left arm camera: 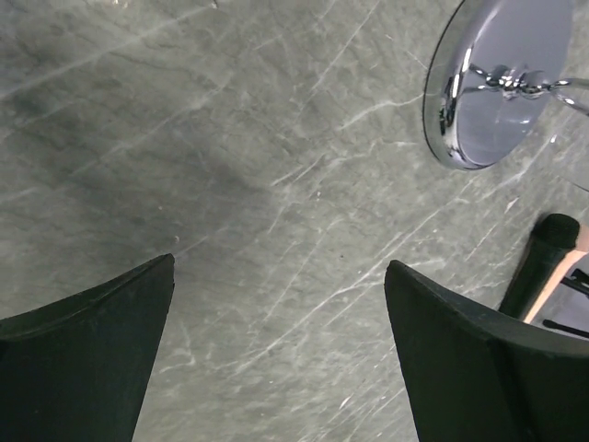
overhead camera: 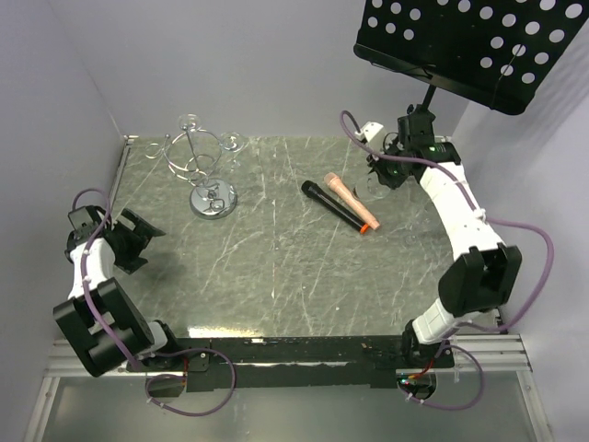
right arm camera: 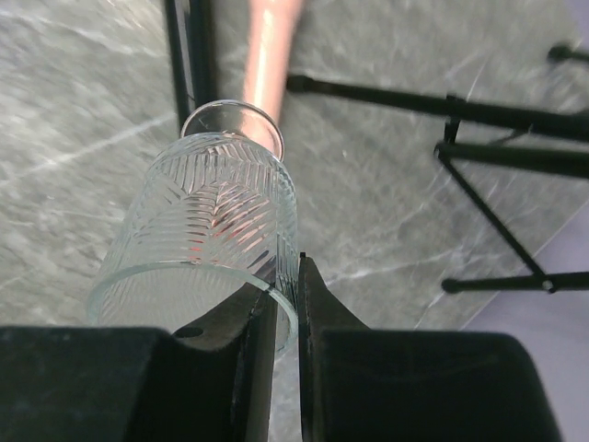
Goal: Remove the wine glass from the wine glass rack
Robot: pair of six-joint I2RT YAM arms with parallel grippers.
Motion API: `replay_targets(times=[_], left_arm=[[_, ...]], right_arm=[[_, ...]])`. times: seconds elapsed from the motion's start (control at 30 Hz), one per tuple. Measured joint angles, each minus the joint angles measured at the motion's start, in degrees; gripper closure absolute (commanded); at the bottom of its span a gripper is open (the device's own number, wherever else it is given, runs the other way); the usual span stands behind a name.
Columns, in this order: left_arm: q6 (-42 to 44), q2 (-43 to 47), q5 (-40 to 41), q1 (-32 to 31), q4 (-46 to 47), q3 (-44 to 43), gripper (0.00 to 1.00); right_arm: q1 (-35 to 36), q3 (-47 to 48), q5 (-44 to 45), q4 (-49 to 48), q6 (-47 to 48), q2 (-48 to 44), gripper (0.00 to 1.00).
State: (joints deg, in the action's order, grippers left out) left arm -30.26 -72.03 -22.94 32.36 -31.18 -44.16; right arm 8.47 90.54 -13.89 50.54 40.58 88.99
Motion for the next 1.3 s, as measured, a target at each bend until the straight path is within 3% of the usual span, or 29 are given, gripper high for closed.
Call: replay_targets(times=[0.47, 0.83, 1.3], left_arm=[[4.33, -4.7, -0.07, 0.09, 0.07, -4.04, 0.0], [6.67, -5.84, 0.33, 0.09, 0.24, -4.07, 0.0], [7.28, -5.95, 0.42, 0.09, 1.46, -4.07, 0.0]], right_arm=[[-4.85, 4.39, 7.17, 7.41, -0.17, 12.07, 1.0], [-7.78, 16.22, 8.52, 13.66, -0.42, 23.54, 1.0], [-8.02, 15.34, 8.92, 16.06, -0.17, 26.36, 0.97]])
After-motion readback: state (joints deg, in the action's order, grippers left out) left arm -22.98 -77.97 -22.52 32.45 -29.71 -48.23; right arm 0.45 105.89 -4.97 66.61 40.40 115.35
